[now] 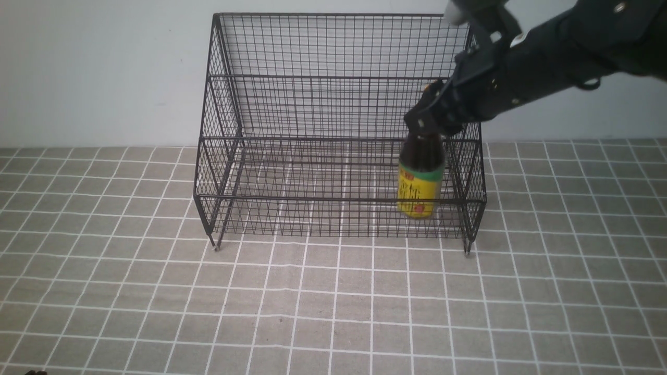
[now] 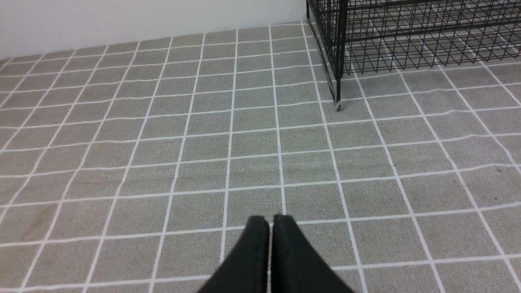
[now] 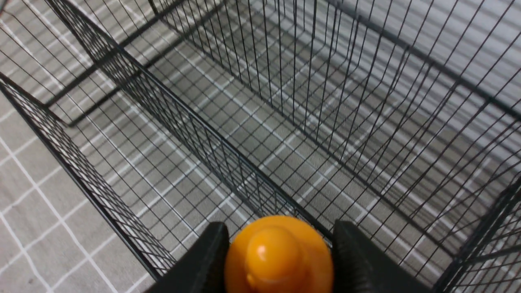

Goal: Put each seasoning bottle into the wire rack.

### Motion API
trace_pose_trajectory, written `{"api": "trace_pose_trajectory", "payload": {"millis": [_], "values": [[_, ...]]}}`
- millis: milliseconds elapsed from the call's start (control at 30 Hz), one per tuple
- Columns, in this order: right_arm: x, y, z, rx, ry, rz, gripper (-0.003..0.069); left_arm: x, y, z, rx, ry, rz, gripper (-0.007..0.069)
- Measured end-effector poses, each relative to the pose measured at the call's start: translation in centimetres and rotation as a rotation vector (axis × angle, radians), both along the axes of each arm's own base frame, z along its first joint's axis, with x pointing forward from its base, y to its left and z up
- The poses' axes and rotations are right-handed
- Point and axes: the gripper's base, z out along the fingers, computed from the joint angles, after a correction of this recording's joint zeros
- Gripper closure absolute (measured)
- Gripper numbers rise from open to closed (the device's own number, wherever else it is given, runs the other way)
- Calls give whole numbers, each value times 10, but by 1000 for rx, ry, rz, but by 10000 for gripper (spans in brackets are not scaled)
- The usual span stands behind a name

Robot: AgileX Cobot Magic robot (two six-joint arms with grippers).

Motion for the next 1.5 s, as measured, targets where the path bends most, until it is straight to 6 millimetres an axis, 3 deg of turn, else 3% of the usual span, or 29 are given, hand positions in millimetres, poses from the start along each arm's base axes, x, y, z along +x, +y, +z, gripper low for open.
{"api": "trace_pose_trajectory", "payload": {"millis": [100,233,400,433,533,633,767,800,867,1000,1033,1067,1133,1167,1233,1267,1300,1333,1433,1500], "values": [[6,2,-16,-15,43,7,359,0,0,0,0,0,0,631],[6,3,-16,-10,52,13,358,0,0,0,0,0,0,631],[5,3,-16,-13,65,16,281,0,0,0,0,0,0,631],[1,1,-11,-30,60,21,234,0,0,0,0,0,0,631],[-7,-3,2,-50,45,29,191,0,0,0,0,0,0,631],[-26,-11,33,-57,2,23,171,0,0,0,0,0,0,631],[-63,-24,82,-31,-48,-2,174,0,0,0,0,0,0,631],[-87,-32,108,4,-81,-30,190,0,0,0,0,0,0,631],[-106,-39,126,24,-106,-53,216,0,0,0,0,0,0,631],[-170,-68,176,86,-220,-174,338,0,0,0,0,0,0,631],[-200,-83,193,115,-271,-239,414,0,0,0,0,0,0,631],[-203,-85,194,119,-278,-247,424,0,0,0,0,0,0,631],[-249,-107,211,177,-367,-342,545,0,0,0,0,0,0,631],[-267,-116,212,200,-402,-377,600,0,0,0,0,0,0,631],[-299,-131,211,246,-480,-428,642,0,0,0,0,0,0,631],[-304,-133,207,253,-496,-437,650,0,0,0,0,0,0,631],[-329,-145,194,285,-575,-468,664,0,0,0,0,0,0,631],[-335,-148,193,293,-596,-473,665,0,0,0,0,0,0,631],[-357,-157,160,330,-696,-484,671,0,0,0,0,0,0,631],[-375,-162,124,395,-768,-477,671,0,0,0,0,0,0,631]]}}
